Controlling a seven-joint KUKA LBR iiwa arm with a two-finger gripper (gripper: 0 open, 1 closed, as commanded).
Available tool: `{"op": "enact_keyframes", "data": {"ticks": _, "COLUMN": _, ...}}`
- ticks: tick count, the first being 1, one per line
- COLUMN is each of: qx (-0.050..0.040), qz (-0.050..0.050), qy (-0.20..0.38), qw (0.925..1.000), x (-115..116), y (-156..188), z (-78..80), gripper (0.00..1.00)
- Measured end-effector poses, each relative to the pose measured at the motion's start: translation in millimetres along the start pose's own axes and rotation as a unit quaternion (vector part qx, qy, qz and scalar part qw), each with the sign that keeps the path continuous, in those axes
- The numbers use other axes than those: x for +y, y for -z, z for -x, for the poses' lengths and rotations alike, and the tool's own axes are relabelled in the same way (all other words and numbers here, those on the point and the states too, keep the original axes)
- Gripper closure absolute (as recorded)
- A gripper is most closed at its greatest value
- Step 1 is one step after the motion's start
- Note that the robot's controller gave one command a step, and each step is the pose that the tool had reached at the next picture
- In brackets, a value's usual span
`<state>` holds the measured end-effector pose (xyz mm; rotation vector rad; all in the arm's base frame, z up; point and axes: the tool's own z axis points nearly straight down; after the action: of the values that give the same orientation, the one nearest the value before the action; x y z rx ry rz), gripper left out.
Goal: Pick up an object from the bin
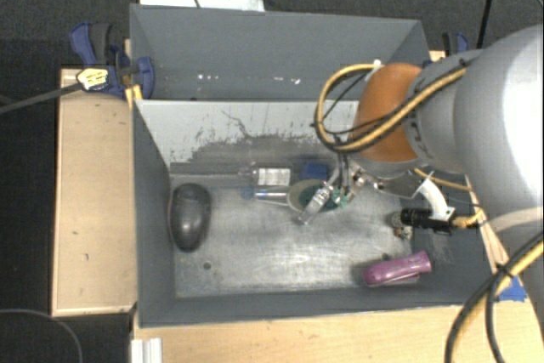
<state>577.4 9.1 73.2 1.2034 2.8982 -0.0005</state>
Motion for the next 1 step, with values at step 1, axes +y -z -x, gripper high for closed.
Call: {"op": "enact_keyframes", "data": {"ticks": 1, "qx": -0.0055, "qz": 0.001, "qy": -0.089, "qw": 0.9960, "x": 28.1, "y": 0.6, "z": -23.3, "gripper": 0.00}}
